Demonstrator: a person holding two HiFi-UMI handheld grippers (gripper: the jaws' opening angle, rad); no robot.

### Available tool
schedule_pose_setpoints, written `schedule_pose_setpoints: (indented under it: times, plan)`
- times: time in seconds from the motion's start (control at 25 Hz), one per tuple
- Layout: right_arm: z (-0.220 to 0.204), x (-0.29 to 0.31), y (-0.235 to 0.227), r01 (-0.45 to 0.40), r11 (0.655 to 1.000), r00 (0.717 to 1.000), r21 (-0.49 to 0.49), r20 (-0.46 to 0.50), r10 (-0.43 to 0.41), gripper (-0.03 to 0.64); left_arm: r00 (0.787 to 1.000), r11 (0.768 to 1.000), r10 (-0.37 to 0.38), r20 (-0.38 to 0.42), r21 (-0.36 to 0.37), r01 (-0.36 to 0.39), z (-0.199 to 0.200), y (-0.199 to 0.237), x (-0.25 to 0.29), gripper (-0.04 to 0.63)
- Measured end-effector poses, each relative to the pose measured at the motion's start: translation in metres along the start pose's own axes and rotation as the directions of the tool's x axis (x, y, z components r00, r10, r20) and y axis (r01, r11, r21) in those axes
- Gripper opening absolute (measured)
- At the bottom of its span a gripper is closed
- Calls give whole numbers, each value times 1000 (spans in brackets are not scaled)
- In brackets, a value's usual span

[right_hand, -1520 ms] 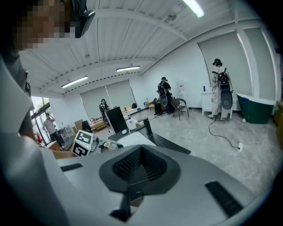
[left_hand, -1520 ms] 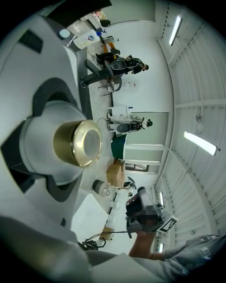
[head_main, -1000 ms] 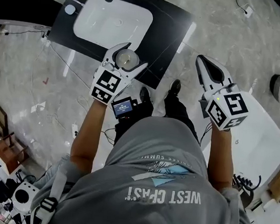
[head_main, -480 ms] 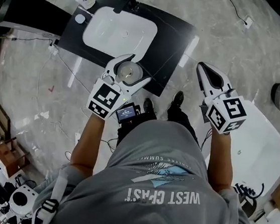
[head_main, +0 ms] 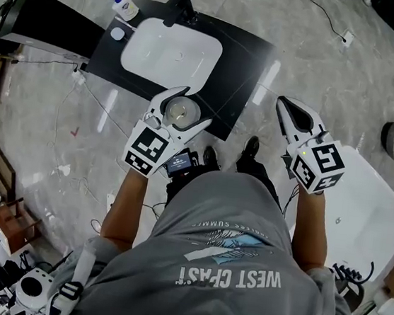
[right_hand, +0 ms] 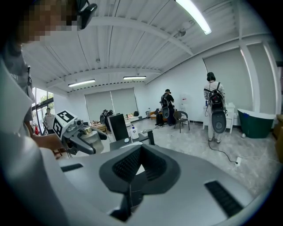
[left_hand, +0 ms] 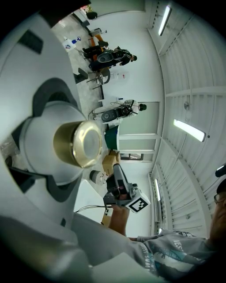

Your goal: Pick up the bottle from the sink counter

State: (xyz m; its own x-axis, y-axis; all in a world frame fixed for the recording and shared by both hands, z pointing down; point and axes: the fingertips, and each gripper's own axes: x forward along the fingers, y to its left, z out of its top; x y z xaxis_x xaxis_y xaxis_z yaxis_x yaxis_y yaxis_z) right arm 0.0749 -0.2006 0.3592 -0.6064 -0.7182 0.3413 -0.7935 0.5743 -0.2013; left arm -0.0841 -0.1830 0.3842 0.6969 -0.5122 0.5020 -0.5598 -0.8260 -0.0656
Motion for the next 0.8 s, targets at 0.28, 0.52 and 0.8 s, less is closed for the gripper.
schedule_pose_setpoints:
  times: [0.28, 0.52, 0.8]
  plan:
    - [3, -7, 1, 5, 1000, 1000, 2, 9, -5, -5, 1000, 1000, -1, 6, 10, 1, 3, -4, -3, 336]
    - [2, -8, 1, 12, 1000, 1000, 7, 8, -12, -5, 1000, 1000, -1, 4, 6, 1, 0, -3, -1, 336]
    - [6, -4, 0, 11, 1000, 1000, 7, 1, -11, -5, 1000, 1000, -6, -6, -9, 5, -3, 3, 2, 336]
